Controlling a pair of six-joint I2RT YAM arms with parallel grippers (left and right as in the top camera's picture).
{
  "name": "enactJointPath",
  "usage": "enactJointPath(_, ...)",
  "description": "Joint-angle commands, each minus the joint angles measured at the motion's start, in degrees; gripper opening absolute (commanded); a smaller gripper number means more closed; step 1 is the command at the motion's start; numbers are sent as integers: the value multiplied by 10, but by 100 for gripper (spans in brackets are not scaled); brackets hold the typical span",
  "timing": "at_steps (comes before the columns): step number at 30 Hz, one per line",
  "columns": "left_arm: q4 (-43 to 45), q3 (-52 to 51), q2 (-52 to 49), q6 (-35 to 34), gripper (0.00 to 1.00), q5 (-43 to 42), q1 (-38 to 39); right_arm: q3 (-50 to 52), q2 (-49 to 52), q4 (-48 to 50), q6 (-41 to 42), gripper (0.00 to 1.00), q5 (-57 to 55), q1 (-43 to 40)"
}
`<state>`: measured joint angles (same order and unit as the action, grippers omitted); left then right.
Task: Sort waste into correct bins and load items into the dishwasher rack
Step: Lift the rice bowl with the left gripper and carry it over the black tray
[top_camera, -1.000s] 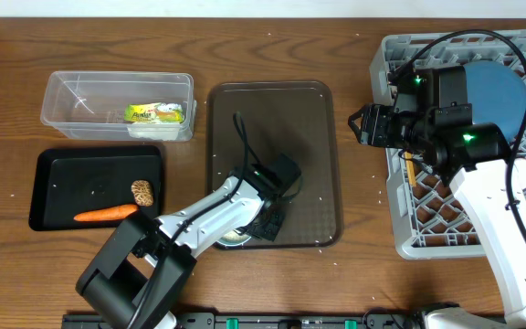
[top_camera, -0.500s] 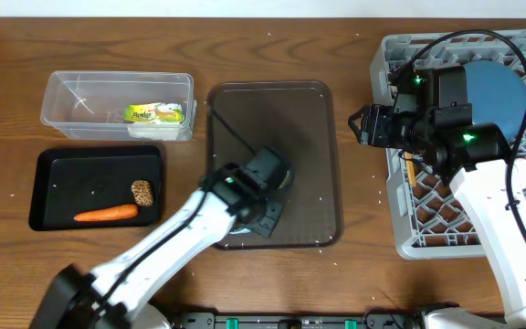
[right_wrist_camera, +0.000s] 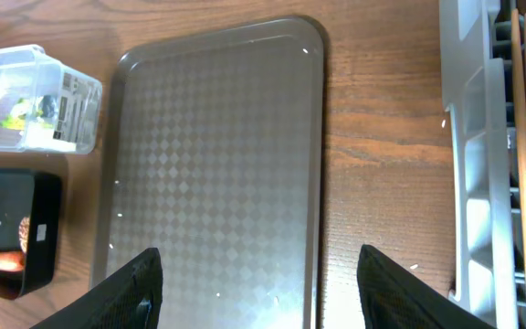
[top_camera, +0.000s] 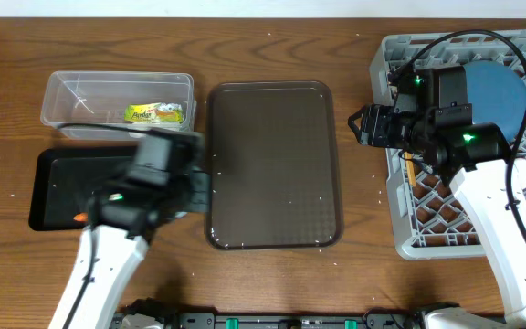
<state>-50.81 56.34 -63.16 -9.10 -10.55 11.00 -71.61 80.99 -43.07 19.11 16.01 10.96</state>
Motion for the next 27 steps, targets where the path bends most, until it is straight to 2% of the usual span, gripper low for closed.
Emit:
enactJointPath(1,0,16,22,58,6,-100,-112,-3,5,-3,6,63,-2,8)
enactJointPath(5,6,15,10,111,6,-249,-268,-3,5,-6,6,64,-2,8)
enactJointPath(11,54,-7,-57,185,6,-501,-444,-3,5,-7,6,64,-2,8)
enactJointPath(15,90,-17,-137,250,6,-646,-500,-3,5,-8,6,64,-2,8)
enactJointPath(20,91,-17,-238,351,6,-790,-532,-3,5,-16,5,64,-2,8)
enactJointPath(27,16,-18,-295,490,6,-795,-571,-3,5,-17,6,64,-2,8)
